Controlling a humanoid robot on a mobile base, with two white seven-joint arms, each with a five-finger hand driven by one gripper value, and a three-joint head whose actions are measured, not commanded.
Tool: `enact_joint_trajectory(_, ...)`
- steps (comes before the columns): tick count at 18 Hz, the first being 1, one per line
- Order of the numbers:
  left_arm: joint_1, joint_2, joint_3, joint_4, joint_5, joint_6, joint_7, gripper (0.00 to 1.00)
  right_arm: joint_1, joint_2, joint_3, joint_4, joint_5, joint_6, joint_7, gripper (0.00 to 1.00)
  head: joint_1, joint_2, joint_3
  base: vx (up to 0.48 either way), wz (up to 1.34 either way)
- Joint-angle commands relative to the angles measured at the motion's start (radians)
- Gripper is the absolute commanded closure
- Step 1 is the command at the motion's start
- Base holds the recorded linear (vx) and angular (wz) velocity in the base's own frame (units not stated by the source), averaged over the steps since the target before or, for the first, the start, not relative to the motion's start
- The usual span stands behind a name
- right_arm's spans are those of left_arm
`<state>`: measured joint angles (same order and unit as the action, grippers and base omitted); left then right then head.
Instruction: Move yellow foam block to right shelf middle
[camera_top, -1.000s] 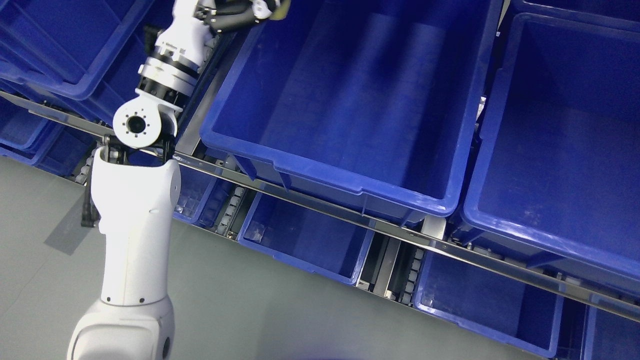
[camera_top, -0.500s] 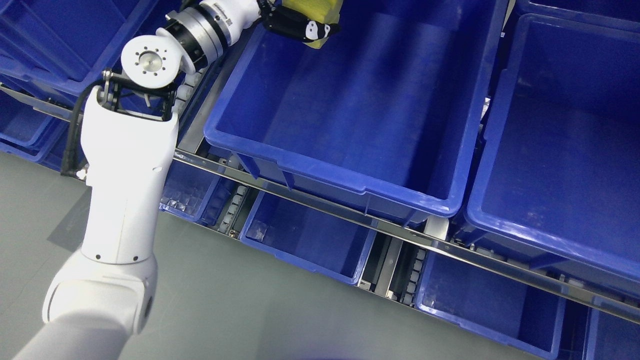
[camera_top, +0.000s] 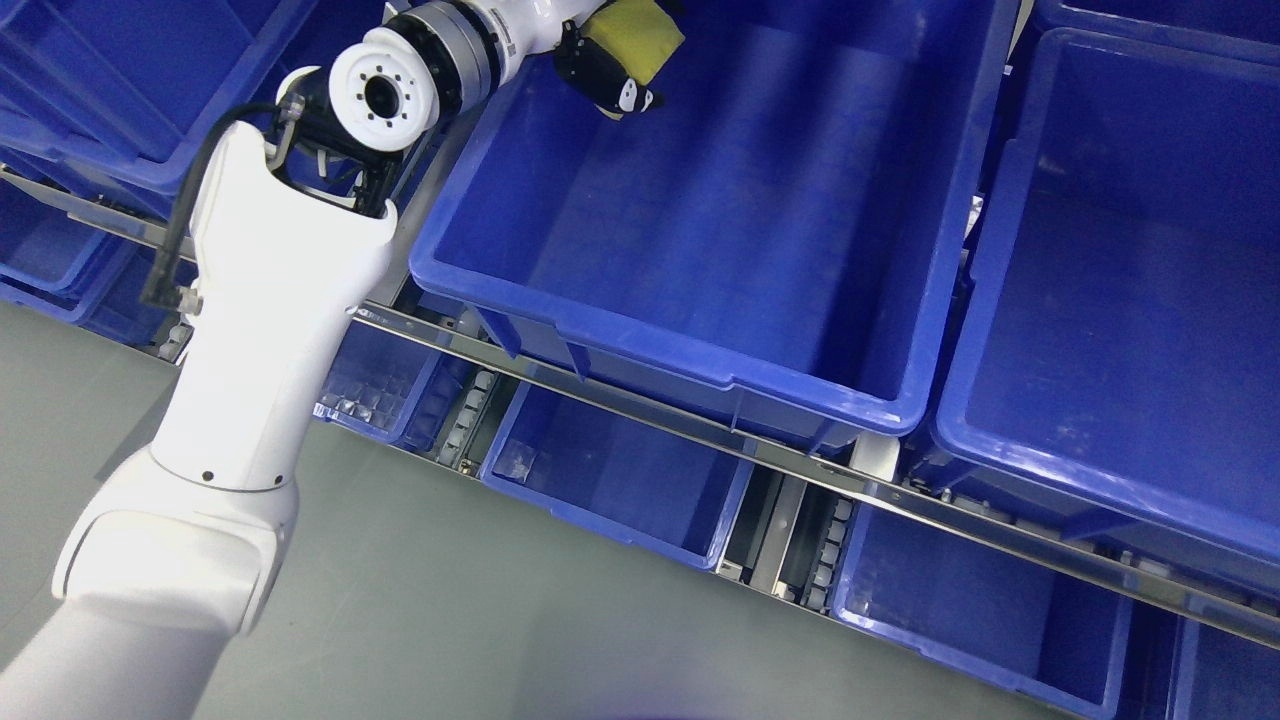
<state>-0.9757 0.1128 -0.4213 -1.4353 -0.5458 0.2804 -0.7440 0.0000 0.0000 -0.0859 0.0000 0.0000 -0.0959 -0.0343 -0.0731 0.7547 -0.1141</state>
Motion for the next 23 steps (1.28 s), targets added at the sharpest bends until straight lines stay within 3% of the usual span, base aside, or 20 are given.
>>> enact_joint_trajectory(1,0.006,-0.028,-0.059,0.073,-0.042,0.002,0.008,0.01,0.002,-0.017,0.0,-0.017,0.003,0.001,0.001,0.0,0.0,0.0,0.0,0.0,0.0)
enact_joint_trajectory(3,0.018,-0.092,0.028,0.093,-0.042,0.002,0.015,0.0,0.002,-0.017,0.0,-0.017,0.003,0.001,0.001,0.0,0.0,0.0,0.0,0.0,0.0)
enact_joint_trajectory(8,0.031,-0.095,0.212,0.102,-0.008,-0.042,0.063,0.0,0.002,-0.017,0.0,-0.017,0.003,0.001,0.001,0.0,0.0,0.0,0.0,0.0,0.0)
enact_joint_trajectory(11,0.035,-0.095,0.317,0.098,0.157,-0.169,0.213,0.0,0.002,-0.017,0.0,-0.017,0.003,0.001,0.001,0.0,0.0,0.0,0.0,0.0,0.0)
enact_joint_trajectory(14,0.075,-0.095,0.412,0.093,0.387,-0.317,0.256,0.0,0.002,-0.017,0.0,-0.017,0.003,0.001,0.001,0.0,0.0,0.0,0.0,0.0,0.0)
enact_joint_trajectory(18,0.182,-0.095,0.476,0.015,0.454,-0.349,0.279,0.0,0.002,-0.017,0.0,-0.017,0.003,0.001,0.001,0.0,0.0,0.0,0.0,0.0,0.0)
enact_joint_trajectory(20,0.254,-0.095,0.483,-0.048,0.515,-0.362,0.407,0.0,0.002,-0.017,0.0,-0.017,0.003,0.001,0.001,0.0,0.0,0.0,0.0,0.0,0.0)
enact_joint_trajectory(23,0.328,-0.095,0.486,-0.092,0.555,-0.388,0.746,0.0,0.002,-0.017,0.0,-0.017,0.003,0.001,0.001,0.0,0.0,0.0,0.0,0.0,0.0)
